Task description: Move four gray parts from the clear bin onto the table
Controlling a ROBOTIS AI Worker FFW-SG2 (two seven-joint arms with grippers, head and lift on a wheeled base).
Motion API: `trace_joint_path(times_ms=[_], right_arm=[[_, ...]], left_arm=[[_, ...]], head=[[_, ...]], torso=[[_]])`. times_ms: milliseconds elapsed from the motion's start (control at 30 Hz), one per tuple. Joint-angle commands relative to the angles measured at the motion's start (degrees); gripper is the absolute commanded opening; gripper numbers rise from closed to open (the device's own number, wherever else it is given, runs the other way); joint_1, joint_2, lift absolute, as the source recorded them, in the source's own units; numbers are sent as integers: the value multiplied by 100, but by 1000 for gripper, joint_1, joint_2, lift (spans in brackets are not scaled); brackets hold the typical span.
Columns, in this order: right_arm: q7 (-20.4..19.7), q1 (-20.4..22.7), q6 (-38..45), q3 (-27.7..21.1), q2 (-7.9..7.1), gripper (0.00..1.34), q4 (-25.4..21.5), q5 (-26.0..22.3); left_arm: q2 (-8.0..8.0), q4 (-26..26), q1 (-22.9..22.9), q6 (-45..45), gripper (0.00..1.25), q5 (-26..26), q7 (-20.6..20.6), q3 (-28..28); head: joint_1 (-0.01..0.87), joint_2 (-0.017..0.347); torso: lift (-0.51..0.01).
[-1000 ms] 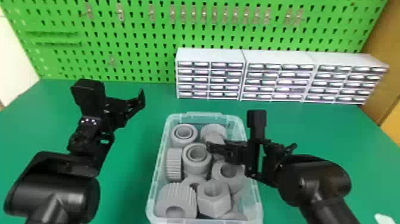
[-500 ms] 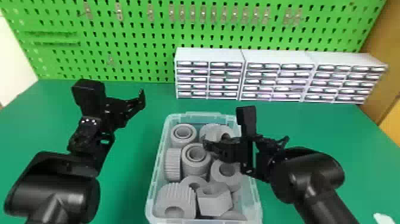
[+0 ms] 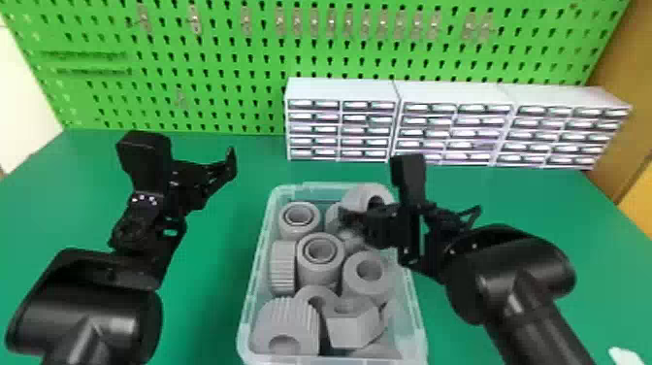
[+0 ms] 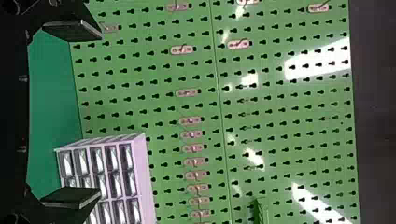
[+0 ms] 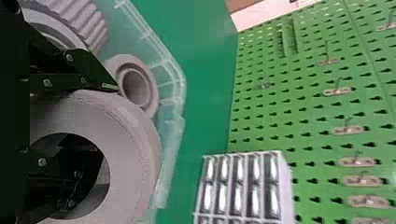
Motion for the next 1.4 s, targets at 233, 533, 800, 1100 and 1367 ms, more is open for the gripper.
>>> trace_joint_path(times_ms=[233, 533, 800, 1100, 1367], right_arm=[[0, 236, 480, -1006, -64, 319, -1196, 441], [0, 790, 1131, -1893, -64, 319, -1776, 722], [0, 1186, 1667, -1972, -20, 319, -1741, 933], [0, 1221, 2563, -1753, -2, 319, -1240, 1144], [0, 1221, 2853, -1717, -2, 319, -888, 1355]], left_arm=[[0, -17, 23, 0, 1135, 0, -1, 57], [0, -35, 32, 0, 1135, 0, -1, 66], [0, -35, 14, 44, 1137, 0, -18, 48], [0, -35, -12, 149, 1137, 0, -71, 13], [0, -35, -21, 176, 1137, 9, -80, -31]], head=[[678, 34], [678, 34], [678, 34], [678, 34], [678, 34]], torso=[[-50], [-50], [-50], [-50], [-50]])
